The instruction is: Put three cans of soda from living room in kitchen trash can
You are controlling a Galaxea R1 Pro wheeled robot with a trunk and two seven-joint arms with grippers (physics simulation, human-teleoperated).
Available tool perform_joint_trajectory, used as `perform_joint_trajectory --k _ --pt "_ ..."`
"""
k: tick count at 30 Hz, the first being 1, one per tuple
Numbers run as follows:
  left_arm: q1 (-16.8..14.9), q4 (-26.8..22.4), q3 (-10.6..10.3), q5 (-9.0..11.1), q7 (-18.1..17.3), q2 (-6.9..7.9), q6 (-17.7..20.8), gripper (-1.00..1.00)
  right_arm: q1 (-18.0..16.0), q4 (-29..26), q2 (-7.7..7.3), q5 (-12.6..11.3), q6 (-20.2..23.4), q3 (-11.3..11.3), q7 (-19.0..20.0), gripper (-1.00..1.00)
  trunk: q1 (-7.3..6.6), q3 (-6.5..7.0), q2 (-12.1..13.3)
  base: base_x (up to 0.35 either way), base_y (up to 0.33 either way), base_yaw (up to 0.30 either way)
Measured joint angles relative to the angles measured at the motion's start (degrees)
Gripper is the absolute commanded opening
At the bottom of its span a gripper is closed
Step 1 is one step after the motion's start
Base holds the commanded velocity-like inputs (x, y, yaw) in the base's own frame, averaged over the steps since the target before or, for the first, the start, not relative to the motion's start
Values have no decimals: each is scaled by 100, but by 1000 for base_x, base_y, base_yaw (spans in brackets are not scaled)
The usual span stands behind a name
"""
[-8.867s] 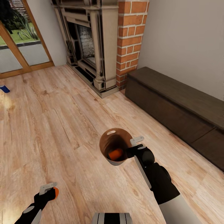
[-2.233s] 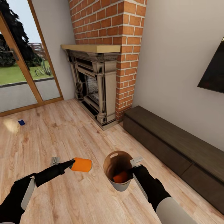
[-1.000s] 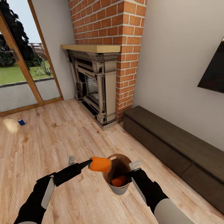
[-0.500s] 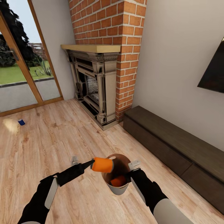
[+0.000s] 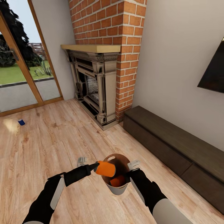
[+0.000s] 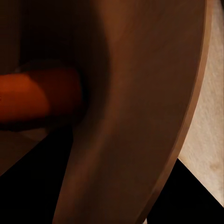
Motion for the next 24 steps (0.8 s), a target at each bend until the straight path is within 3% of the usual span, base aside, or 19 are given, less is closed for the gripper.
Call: perform_joint_trajectory --k 5,10,13,21,22,24 --pt "-1 -5 -69 -1 140 -13 2 -100 0 0 31 -11 -2 2 -7 -100 0 0 0 0 0 0" --pt "-1 -7 -111 -11 171 -180 4 -100 0 0 40 -2 -1 2 -7 -100 0 0 0 0 0 0" --pt "-1 -19 -122 -161 178 -242 0 -100 0 0 42 4 -1 2 -9 -100 0 0 0 0 0 0" --pt "-2 -25 -123 -219 179 -340 1 -100 0 0 44 4 0 2 -9 -100 0 0 0 0 0 0" --pt "-2 -25 -123 -220 179 -346 2 100 0 0 43 -1 -1 2 -9 -100 0 0 0 0 0 0" --pt "-2 -20 -123 -233 170 -355 -10 100 0 0 43 2 -1 2 -9 -100 0 0 0 0 0 0"
